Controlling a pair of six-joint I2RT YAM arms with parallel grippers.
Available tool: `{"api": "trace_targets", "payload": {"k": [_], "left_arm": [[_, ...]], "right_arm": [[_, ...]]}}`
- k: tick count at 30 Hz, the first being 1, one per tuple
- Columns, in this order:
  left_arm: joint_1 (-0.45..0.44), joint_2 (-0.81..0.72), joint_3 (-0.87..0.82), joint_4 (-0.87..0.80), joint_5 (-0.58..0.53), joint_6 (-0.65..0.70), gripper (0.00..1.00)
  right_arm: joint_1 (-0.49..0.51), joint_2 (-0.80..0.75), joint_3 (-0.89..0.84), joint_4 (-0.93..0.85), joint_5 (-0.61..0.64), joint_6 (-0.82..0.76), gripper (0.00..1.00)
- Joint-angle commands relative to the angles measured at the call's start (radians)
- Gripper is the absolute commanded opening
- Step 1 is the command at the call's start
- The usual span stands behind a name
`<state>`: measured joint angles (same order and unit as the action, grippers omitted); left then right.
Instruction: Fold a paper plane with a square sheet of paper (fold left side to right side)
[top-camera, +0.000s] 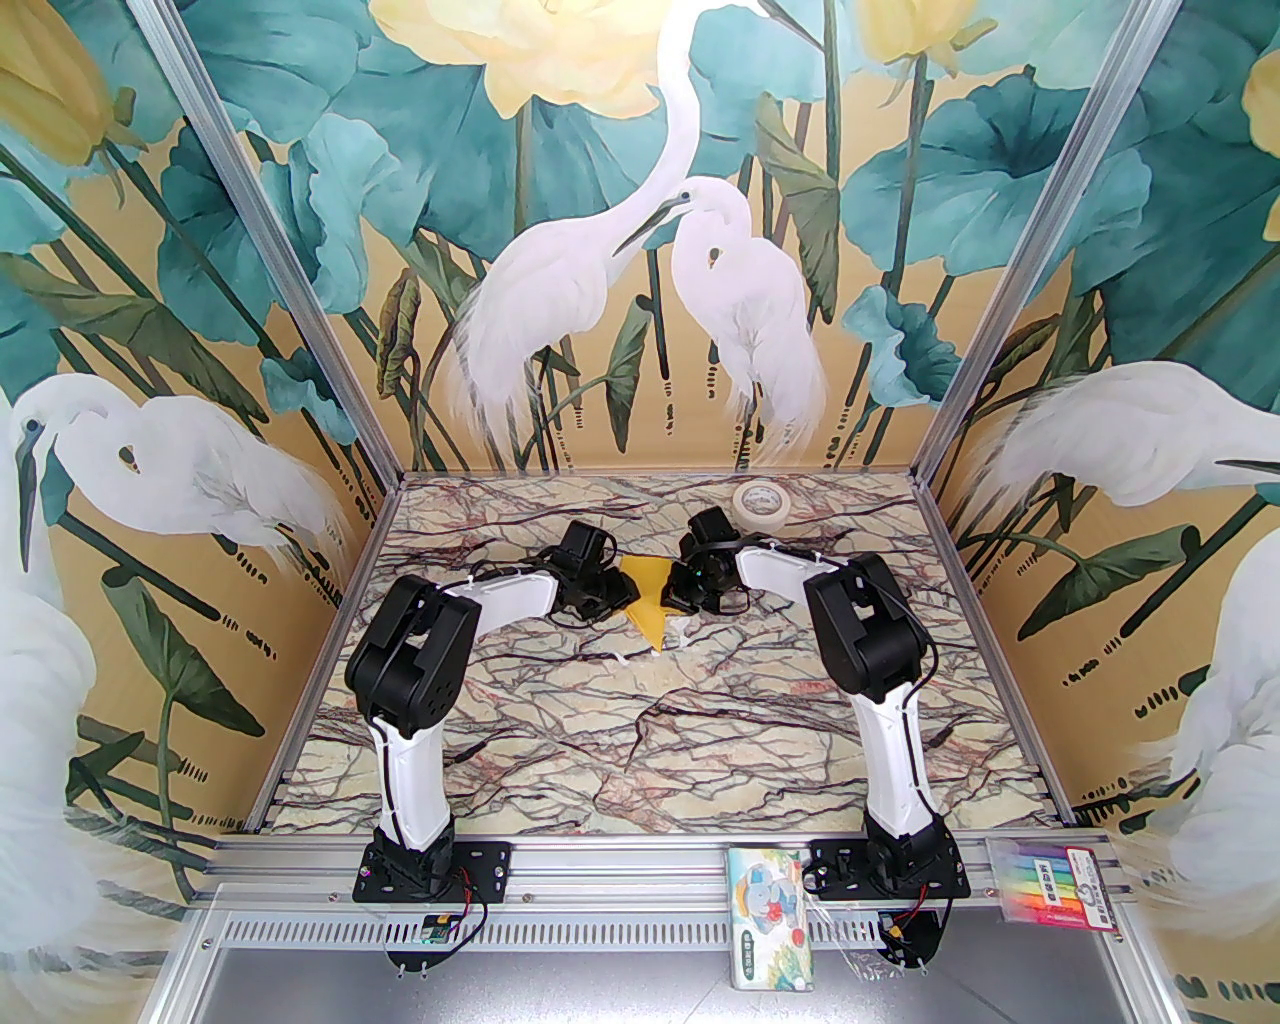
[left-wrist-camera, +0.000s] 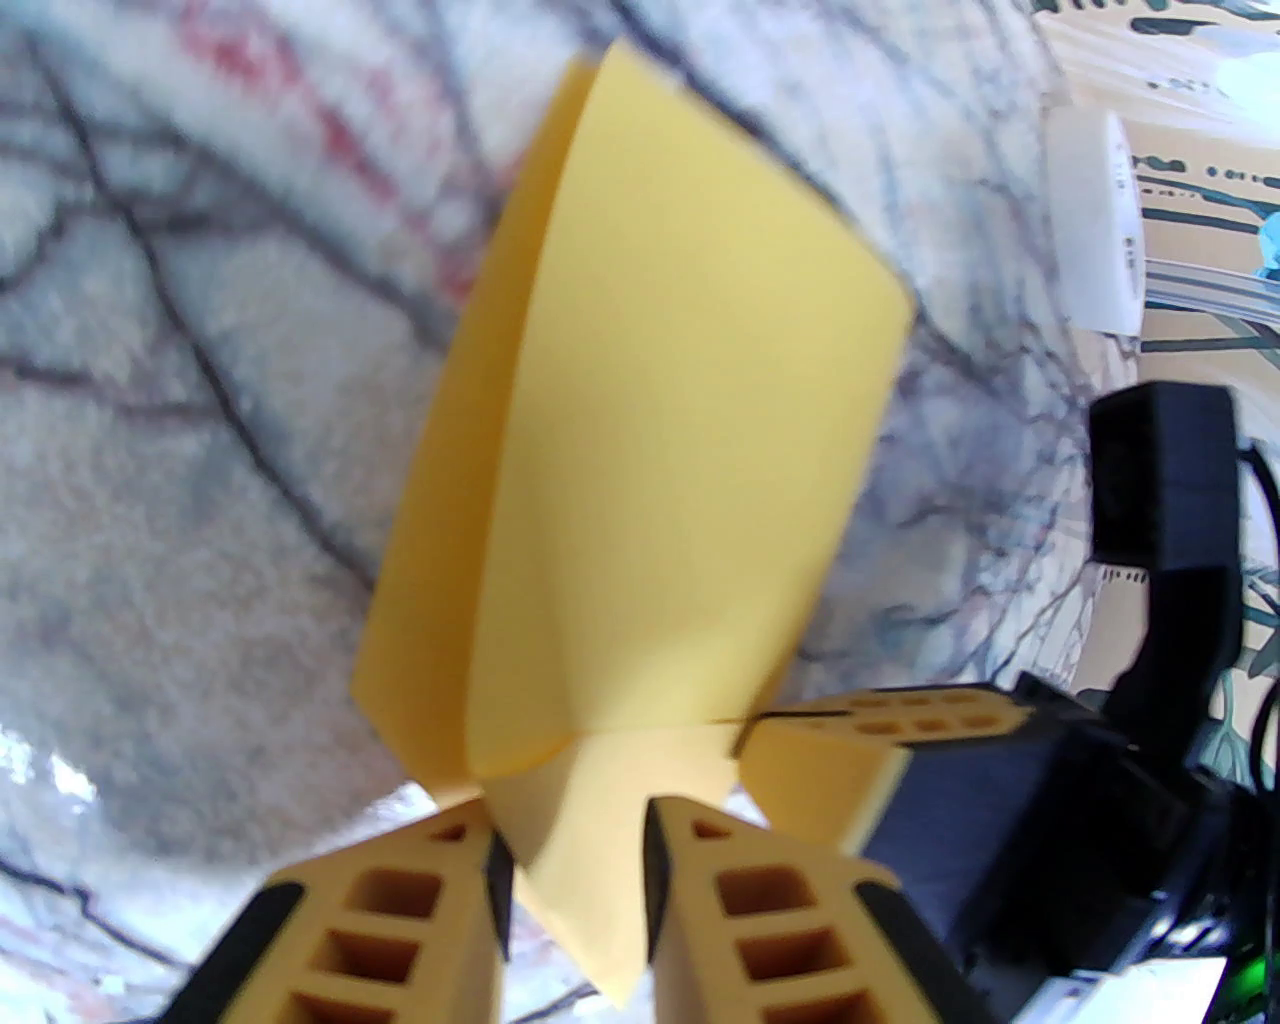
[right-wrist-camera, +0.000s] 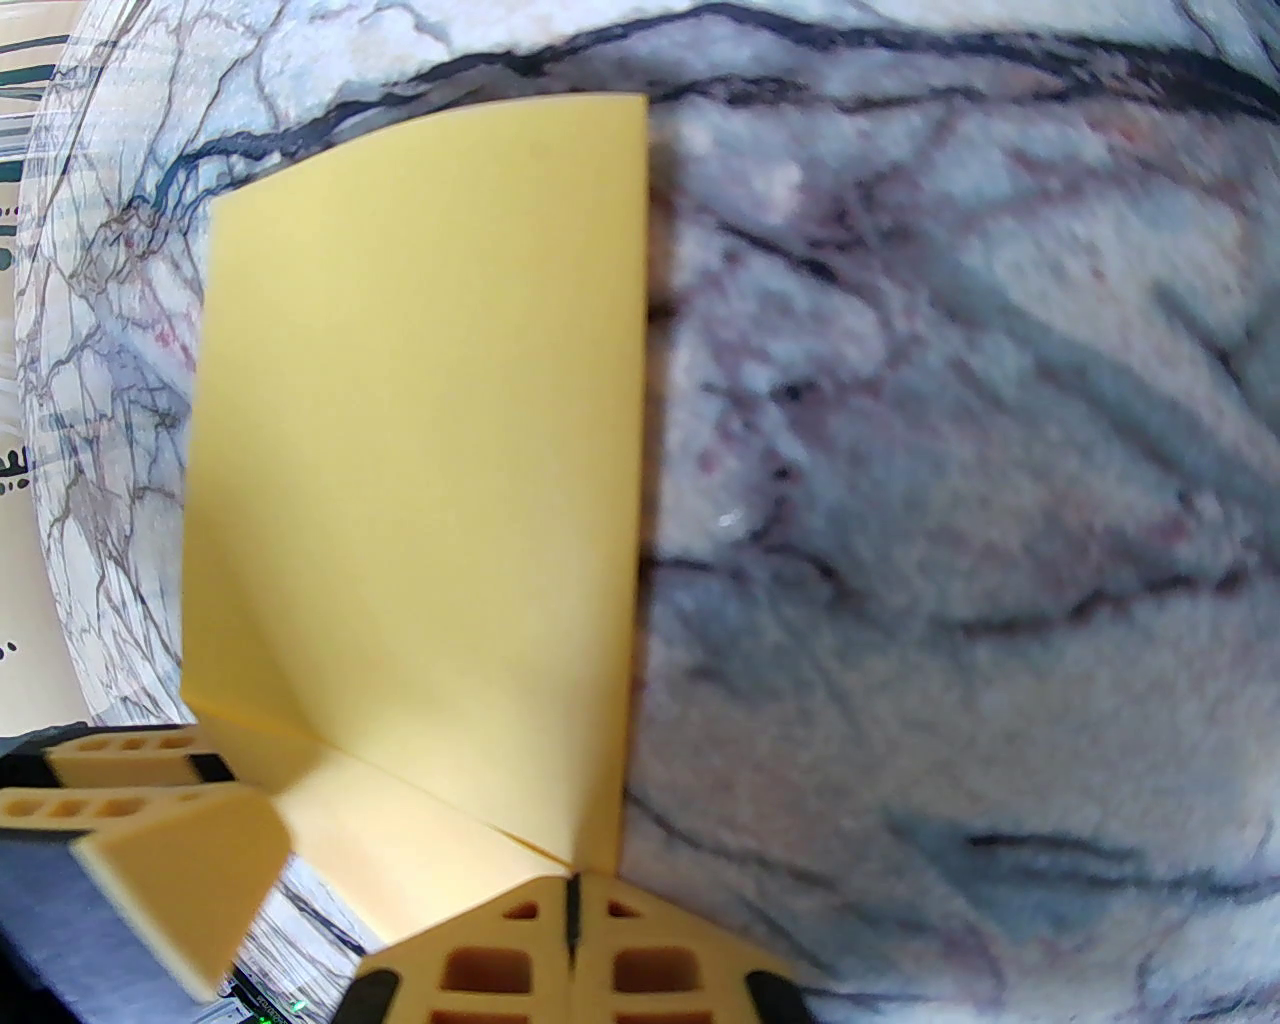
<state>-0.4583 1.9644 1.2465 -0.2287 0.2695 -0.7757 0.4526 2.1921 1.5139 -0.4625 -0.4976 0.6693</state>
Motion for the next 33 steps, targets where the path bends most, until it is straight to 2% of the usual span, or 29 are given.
{"api": "trace_targets", "payload": {"k": [1, 17, 33], "left_arm": [[0.003, -0.042, 0.025, -0.021, -0.027, 0.033, 0.29], [0.001, -0.002, 0.047, 0.114, 0.101, -0.006, 0.24], [-0.002, 0.058, 0.037, 0.241, 0.183, -0.088, 0.30]], "right_arm": [[0.009, 0.042, 0.010, -0.047, 0.033, -0.017, 0.00], [0.015, 0.049, 0.021, -0.062, 0.033, -0.025, 0.00], [0.014, 0.049, 0.023, -0.063, 0.034, -0.027, 0.00]]}}
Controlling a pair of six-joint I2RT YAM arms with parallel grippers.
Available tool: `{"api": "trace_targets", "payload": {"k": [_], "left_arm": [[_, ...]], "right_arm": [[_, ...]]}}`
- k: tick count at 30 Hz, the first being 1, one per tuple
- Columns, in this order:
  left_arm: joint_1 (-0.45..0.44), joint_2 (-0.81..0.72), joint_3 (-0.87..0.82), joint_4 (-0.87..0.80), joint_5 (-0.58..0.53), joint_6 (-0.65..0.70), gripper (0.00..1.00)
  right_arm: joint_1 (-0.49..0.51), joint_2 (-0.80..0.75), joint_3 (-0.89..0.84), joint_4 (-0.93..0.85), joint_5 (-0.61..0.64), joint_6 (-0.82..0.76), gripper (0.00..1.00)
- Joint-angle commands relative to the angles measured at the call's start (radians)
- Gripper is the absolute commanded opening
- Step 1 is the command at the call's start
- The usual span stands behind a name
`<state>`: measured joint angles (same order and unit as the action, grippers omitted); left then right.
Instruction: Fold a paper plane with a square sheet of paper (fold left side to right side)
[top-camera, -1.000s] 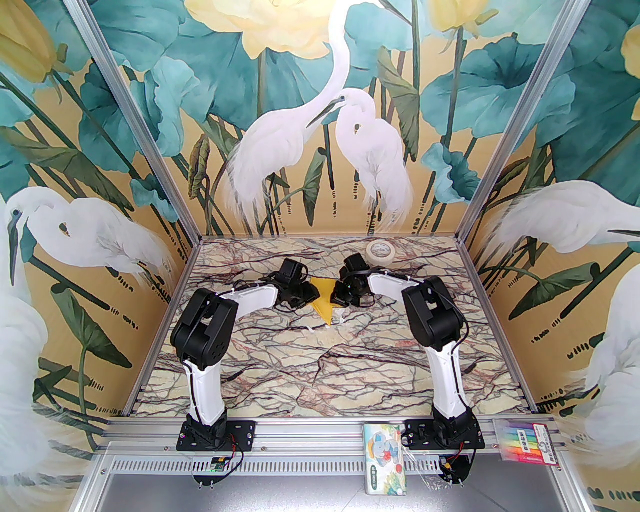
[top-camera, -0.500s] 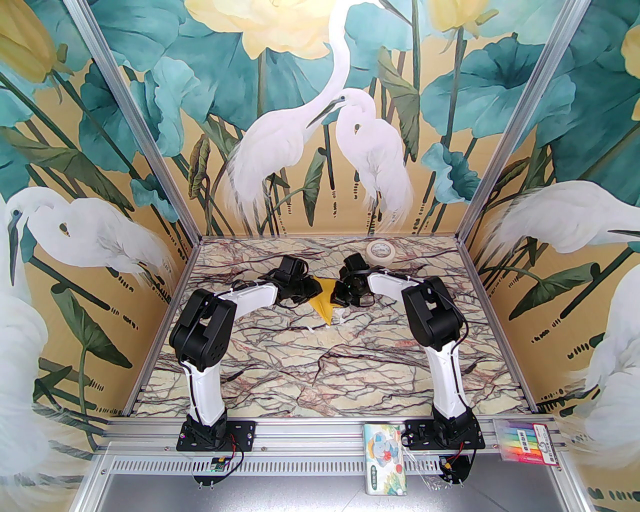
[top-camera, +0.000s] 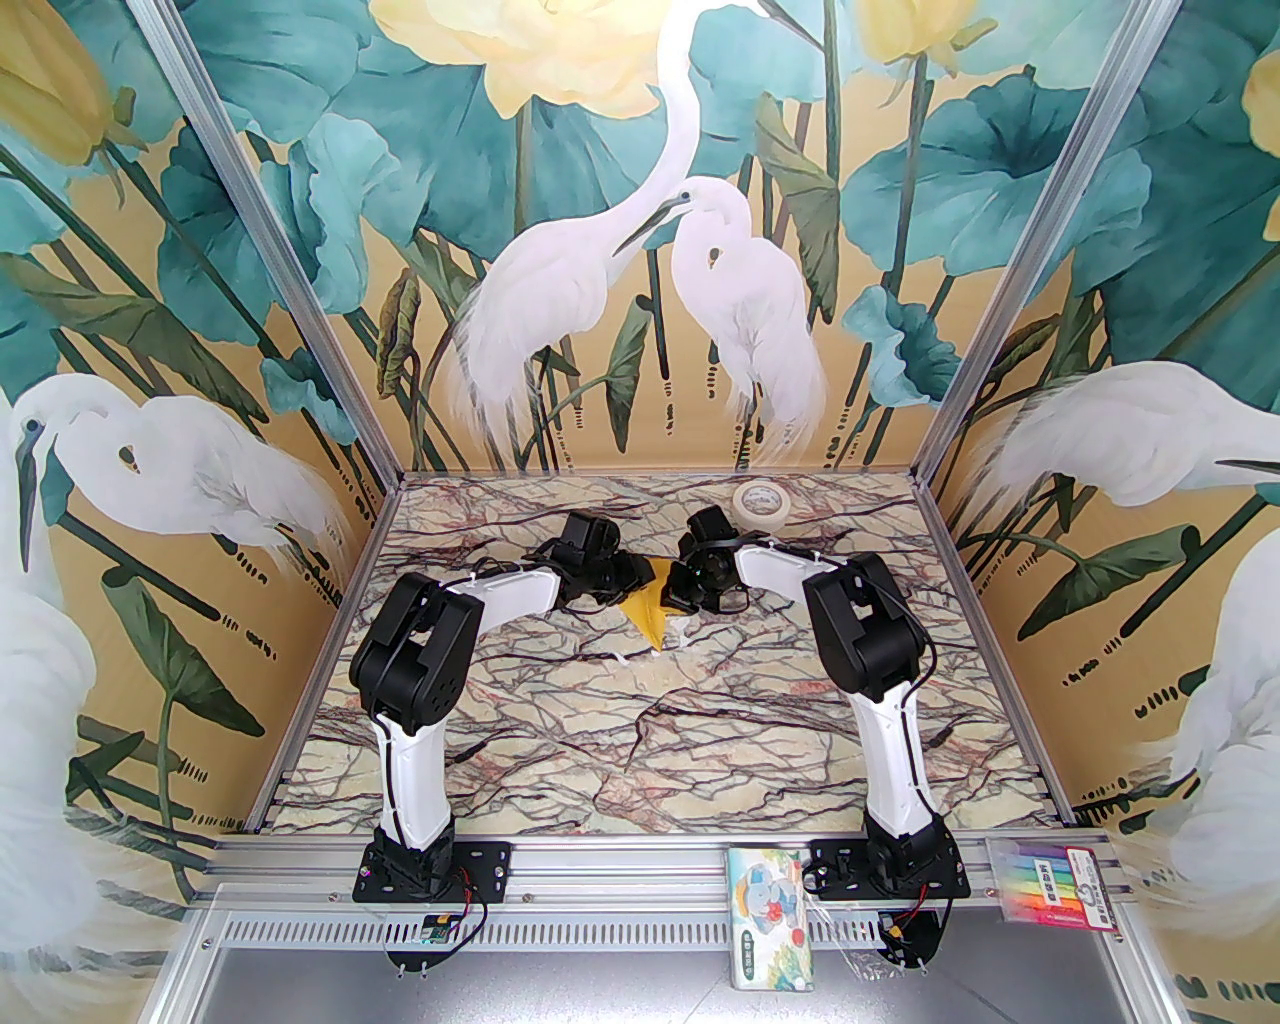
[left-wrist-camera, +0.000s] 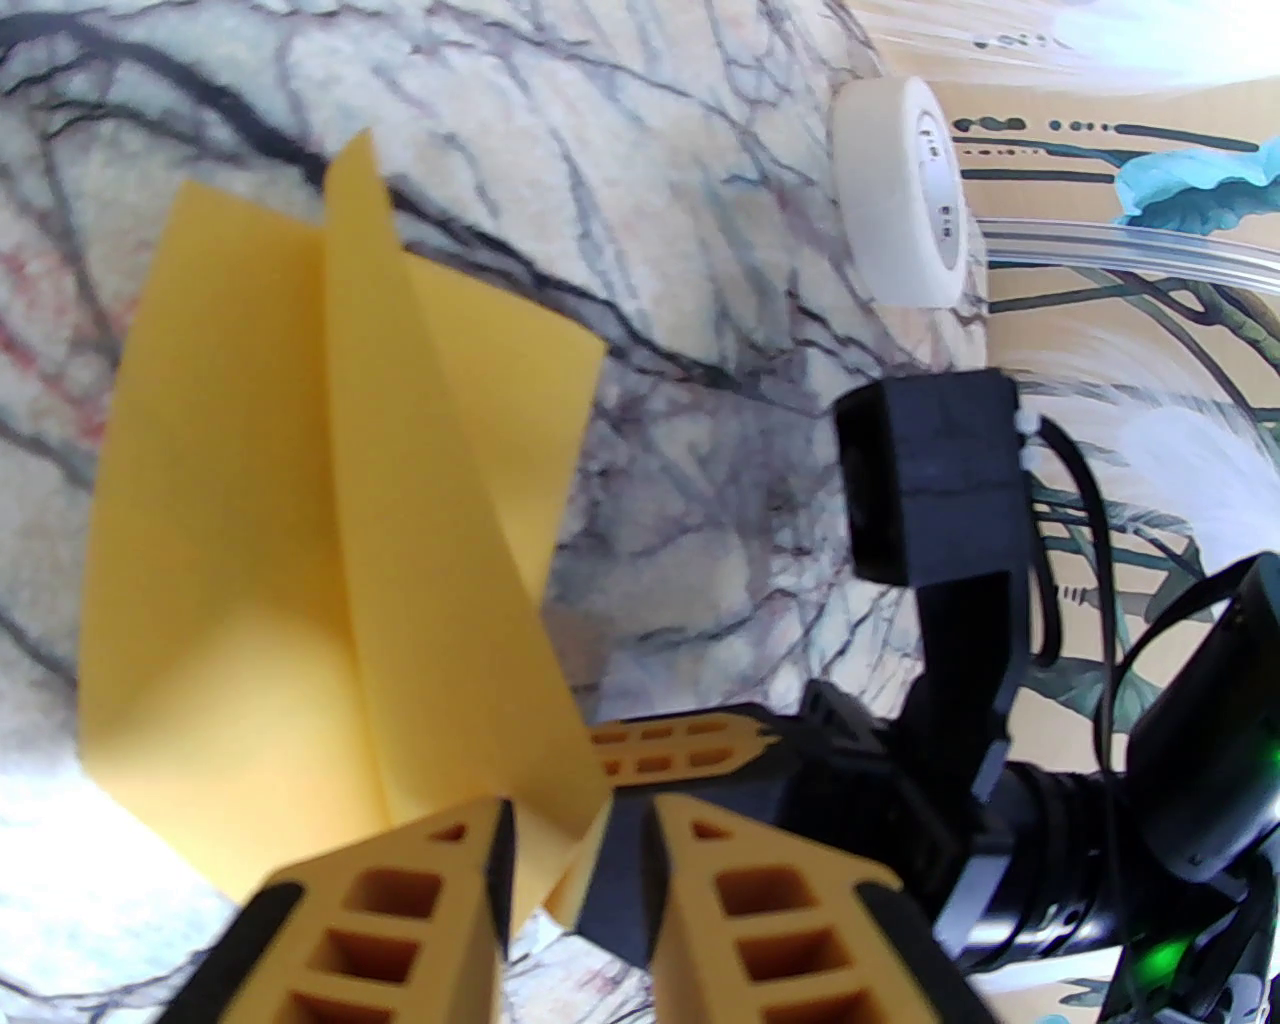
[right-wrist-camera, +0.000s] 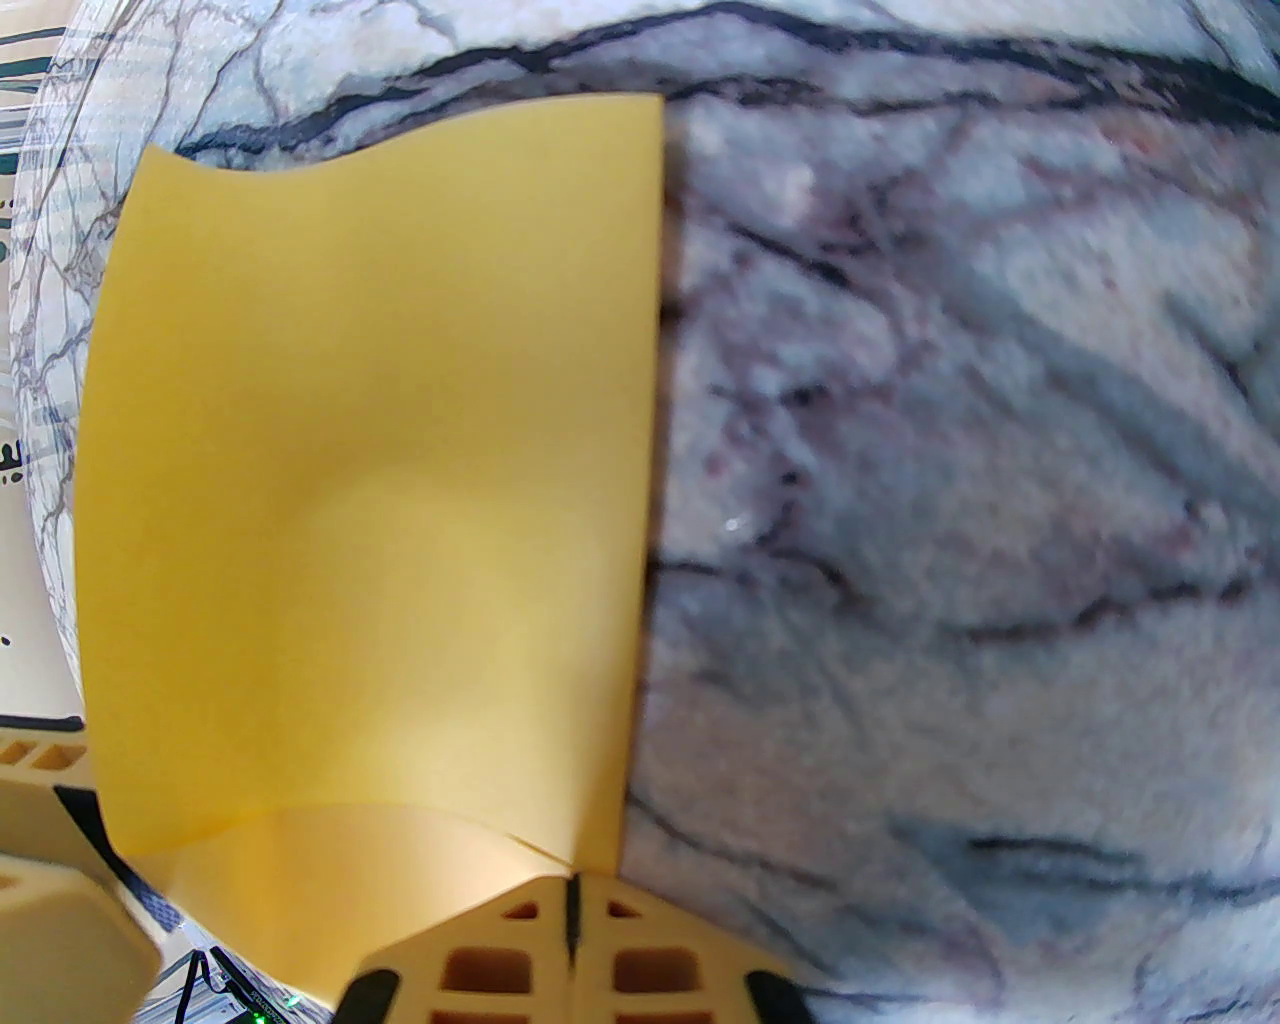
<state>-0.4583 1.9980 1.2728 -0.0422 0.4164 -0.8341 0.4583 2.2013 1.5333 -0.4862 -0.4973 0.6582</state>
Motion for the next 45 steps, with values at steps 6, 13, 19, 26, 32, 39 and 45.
{"api": "trace_targets", "payload": {"k": [6, 13, 19, 26, 32, 39, 45], "left_arm": [[-0.002, 0.045, 0.019, 0.083, 0.049, -0.059, 0.31], [-0.002, 0.063, 0.004, 0.128, 0.065, -0.088, 0.31], [-0.002, 0.076, -0.009, 0.178, 0.078, -0.122, 0.33], [-0.002, 0.082, -0.001, 0.177, 0.066, -0.129, 0.33], [-0.002, 0.097, 0.008, 0.180, 0.062, -0.133, 0.32], [-0.002, 0.100, 0.007, 0.176, 0.052, -0.134, 0.26], [-0.002, 0.101, 0.005, 0.174, 0.043, -0.136, 0.06]], "right_arm": [[0.009, 0.038, -0.001, -0.034, 0.032, -0.014, 0.00], [0.009, 0.036, -0.004, -0.033, 0.035, -0.014, 0.00], [0.008, 0.032, -0.009, -0.027, 0.034, -0.014, 0.00], [0.000, 0.006, -0.041, 0.019, 0.028, 0.000, 0.00], [-0.005, -0.001, -0.051, 0.041, 0.018, 0.010, 0.00], [-0.015, -0.038, -0.084, 0.095, 0.010, 0.023, 0.00], [-0.017, -0.031, -0.083, 0.090, 0.003, 0.021, 0.00]]}}
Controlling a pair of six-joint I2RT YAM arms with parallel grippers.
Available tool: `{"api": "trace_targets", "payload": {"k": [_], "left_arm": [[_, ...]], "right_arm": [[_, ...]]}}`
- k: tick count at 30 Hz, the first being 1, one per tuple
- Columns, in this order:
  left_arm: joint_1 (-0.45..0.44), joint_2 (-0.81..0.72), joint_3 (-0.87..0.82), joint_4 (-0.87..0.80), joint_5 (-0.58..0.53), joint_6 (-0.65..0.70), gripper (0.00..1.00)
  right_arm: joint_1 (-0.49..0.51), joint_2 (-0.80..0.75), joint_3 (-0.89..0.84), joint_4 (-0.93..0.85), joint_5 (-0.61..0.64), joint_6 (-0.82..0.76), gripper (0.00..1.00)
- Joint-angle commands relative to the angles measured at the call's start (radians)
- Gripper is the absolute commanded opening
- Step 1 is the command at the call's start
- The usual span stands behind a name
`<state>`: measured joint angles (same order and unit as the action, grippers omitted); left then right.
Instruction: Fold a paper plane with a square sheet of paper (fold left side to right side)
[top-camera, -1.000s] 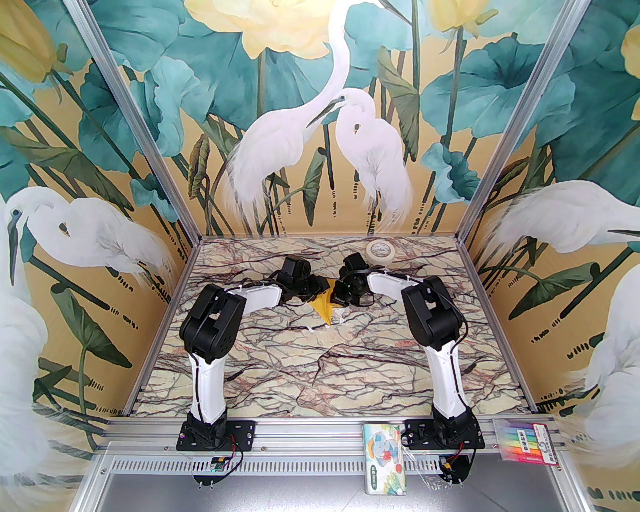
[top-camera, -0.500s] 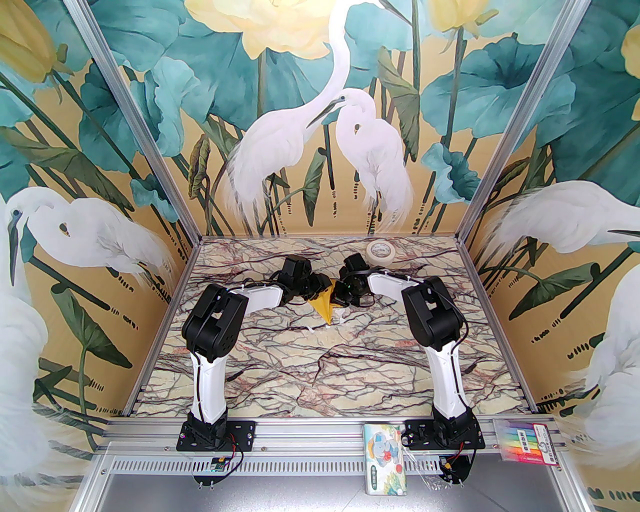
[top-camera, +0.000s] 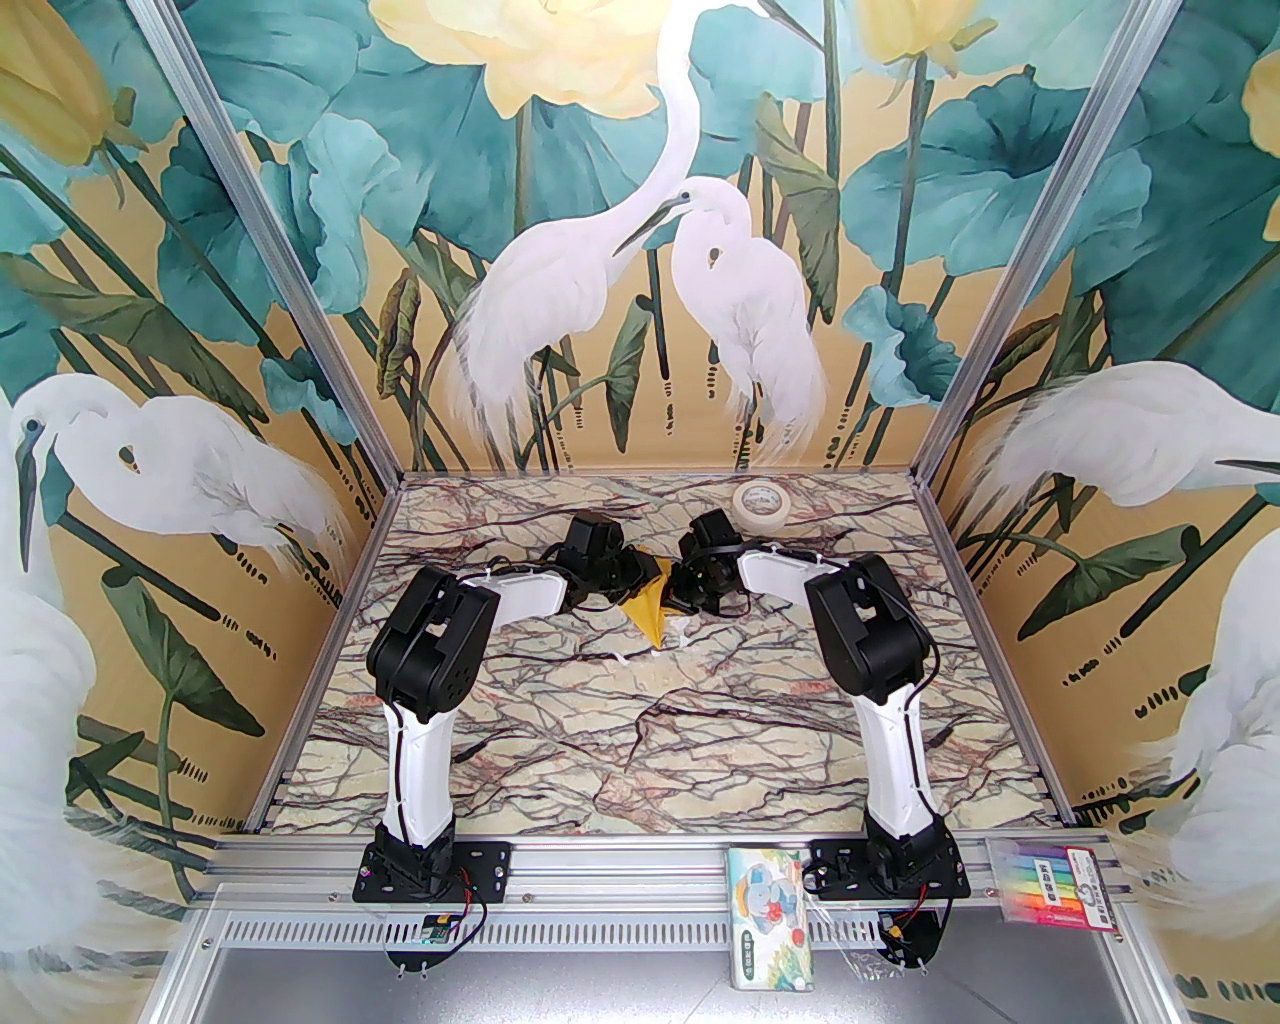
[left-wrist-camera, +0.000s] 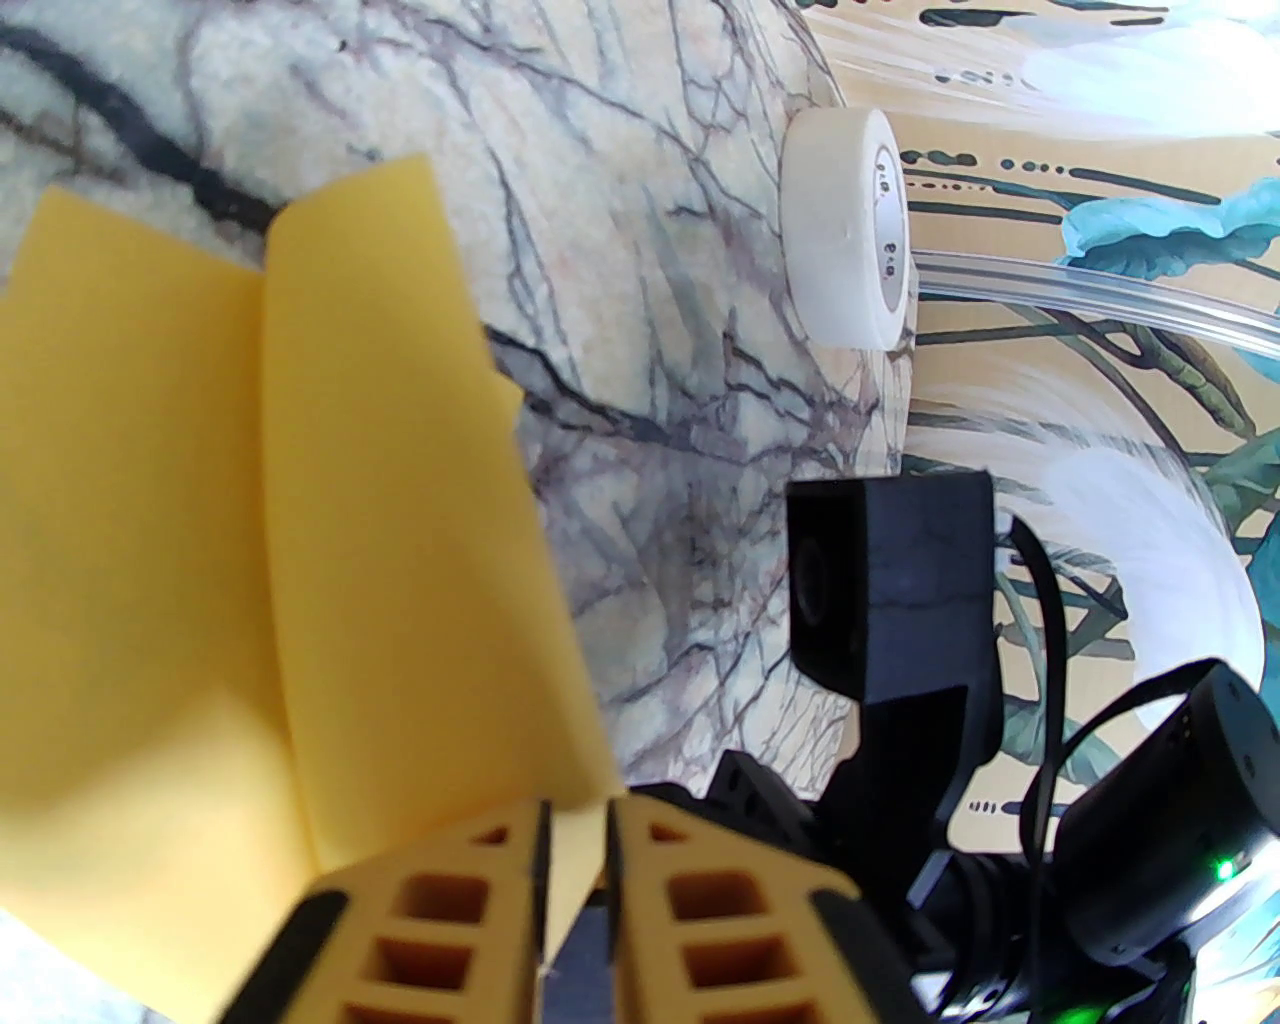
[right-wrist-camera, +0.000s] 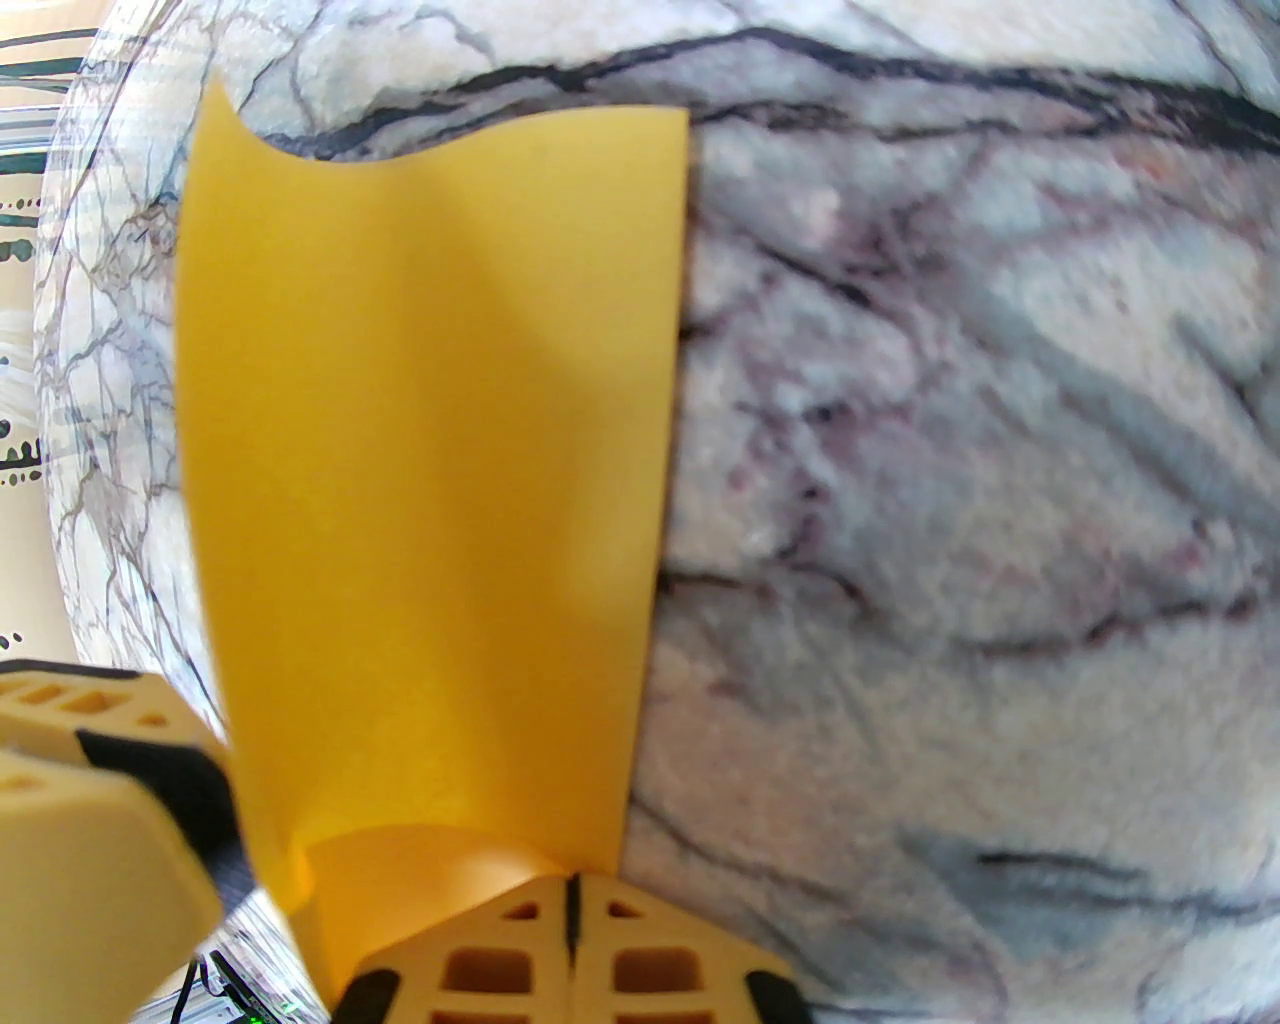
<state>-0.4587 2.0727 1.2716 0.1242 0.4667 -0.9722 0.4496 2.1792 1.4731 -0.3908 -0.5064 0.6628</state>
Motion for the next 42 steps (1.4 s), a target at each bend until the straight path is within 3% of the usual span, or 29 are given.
{"api": "trace_targets", "payload": {"k": [1, 3, 20, 25, 31, 42], "left_arm": [[-0.002, 0.026, 0.006, 0.007, -0.008, 0.004, 0.03], [-0.002, 0.027, 0.006, 0.002, -0.012, 0.005, 0.00], [-0.002, 0.041, 0.026, -0.023, -0.020, 0.006, 0.00], [-0.001, 0.044, 0.031, -0.023, -0.017, 0.005, 0.00], [-0.002, 0.043, 0.034, -0.026, -0.017, 0.007, 0.00], [-0.002, 0.045, 0.040, -0.029, -0.012, 0.011, 0.00]], "right_arm": [[-0.008, -0.009, -0.023, -0.005, 0.012, 0.016, 0.00], [-0.009, -0.010, -0.023, -0.005, 0.015, 0.015, 0.00], [-0.033, -0.090, -0.058, 0.037, 0.024, 0.026, 0.00], [-0.043, -0.116, -0.074, 0.077, 0.000, 0.043, 0.05], [-0.076, -0.114, -0.112, 0.214, -0.099, 0.147, 0.23], [-0.093, -0.059, -0.119, 0.309, -0.166, 0.221, 0.21]]}}
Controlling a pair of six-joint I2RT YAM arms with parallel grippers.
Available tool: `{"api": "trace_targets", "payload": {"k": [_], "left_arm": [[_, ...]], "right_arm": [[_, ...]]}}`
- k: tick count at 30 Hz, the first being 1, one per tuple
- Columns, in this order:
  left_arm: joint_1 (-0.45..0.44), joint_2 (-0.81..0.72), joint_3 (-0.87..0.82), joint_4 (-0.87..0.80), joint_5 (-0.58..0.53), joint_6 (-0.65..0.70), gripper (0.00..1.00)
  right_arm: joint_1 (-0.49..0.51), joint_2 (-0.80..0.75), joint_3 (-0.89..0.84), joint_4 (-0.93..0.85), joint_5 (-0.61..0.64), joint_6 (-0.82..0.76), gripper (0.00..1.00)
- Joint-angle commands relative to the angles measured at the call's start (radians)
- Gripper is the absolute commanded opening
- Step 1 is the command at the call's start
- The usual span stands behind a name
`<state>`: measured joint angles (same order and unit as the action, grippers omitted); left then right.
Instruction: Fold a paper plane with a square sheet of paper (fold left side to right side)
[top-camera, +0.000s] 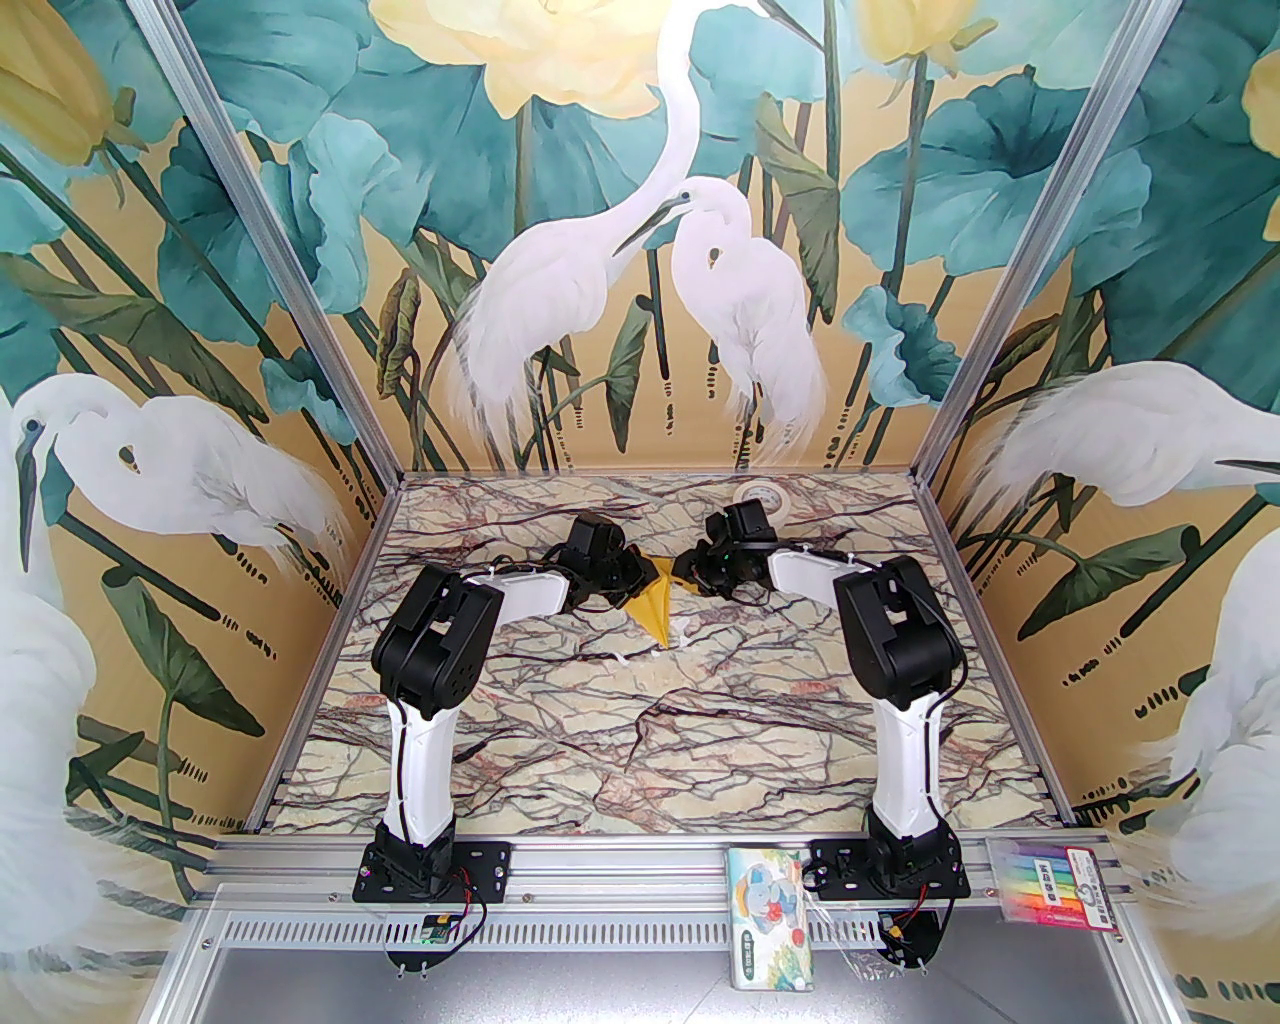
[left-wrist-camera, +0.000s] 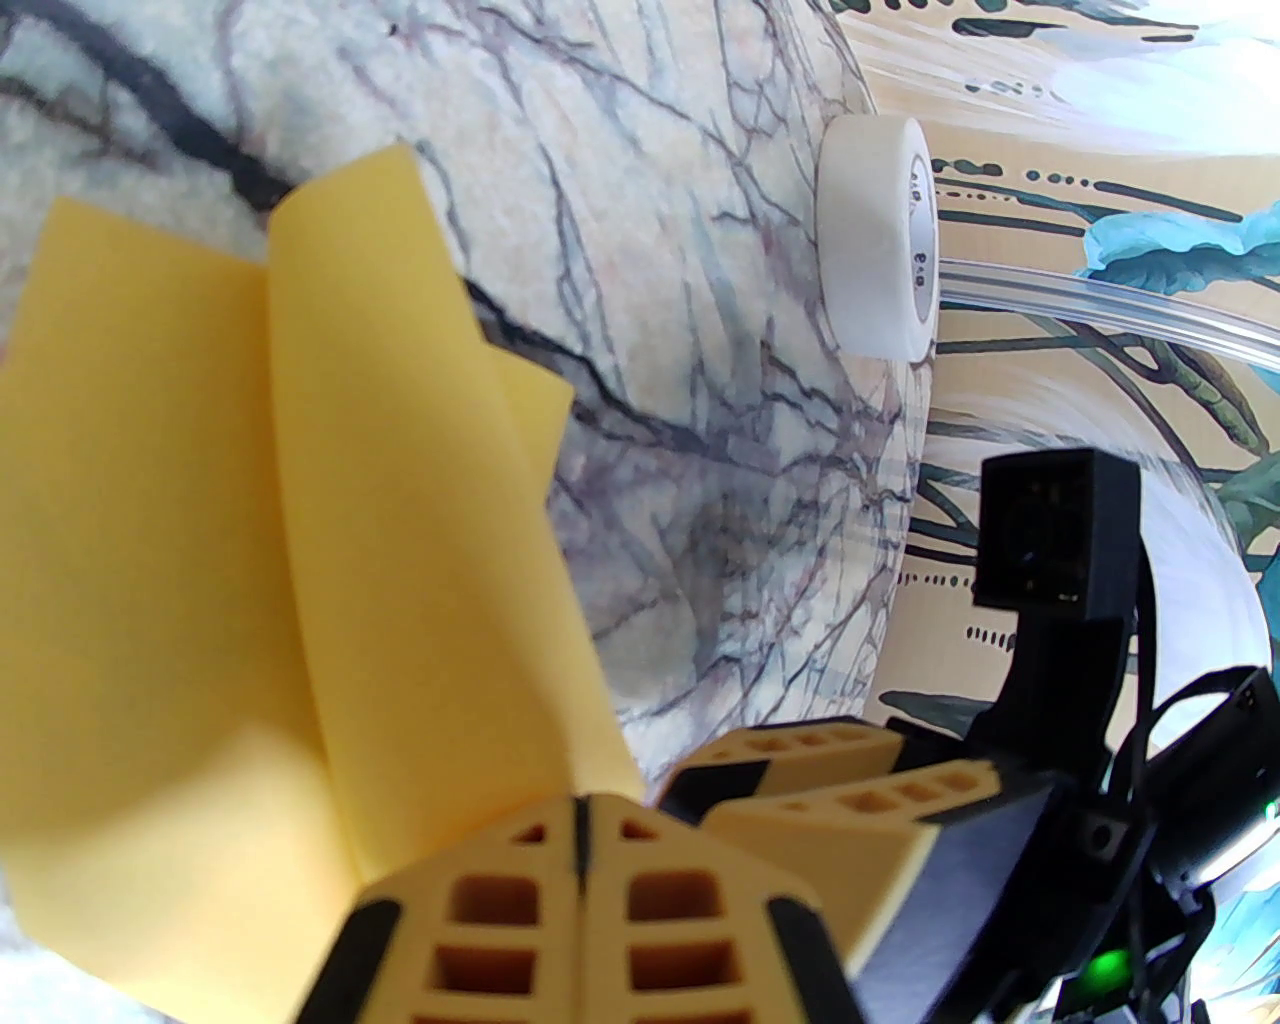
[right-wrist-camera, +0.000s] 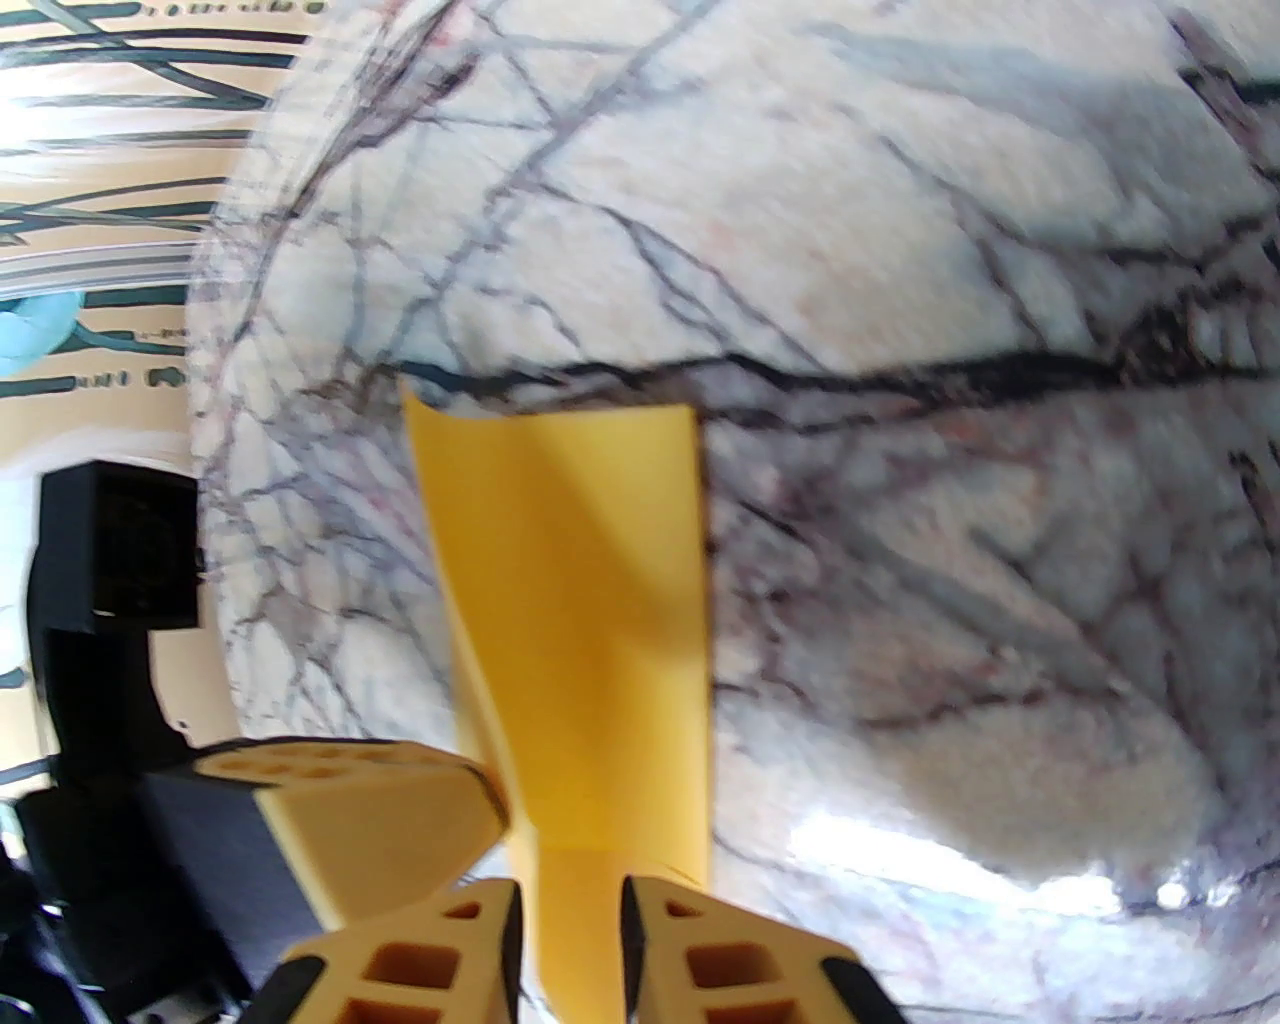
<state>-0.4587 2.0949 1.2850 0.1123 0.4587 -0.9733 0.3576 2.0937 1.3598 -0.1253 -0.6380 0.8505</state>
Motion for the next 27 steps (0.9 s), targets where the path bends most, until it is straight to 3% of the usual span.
{"api": "trace_targets", "payload": {"k": [1, 27], "left_arm": [[-0.001, 0.022, 0.027, -0.016, -0.005, 0.012, 0.00], [-0.002, 0.035, 0.033, -0.011, 0.008, 0.009, 0.00]], "right_arm": [[-0.001, 0.033, 0.002, 0.044, -0.038, 0.035, 0.21], [0.002, 0.088, 0.035, 0.068, -0.084, 0.044, 0.16]]}}
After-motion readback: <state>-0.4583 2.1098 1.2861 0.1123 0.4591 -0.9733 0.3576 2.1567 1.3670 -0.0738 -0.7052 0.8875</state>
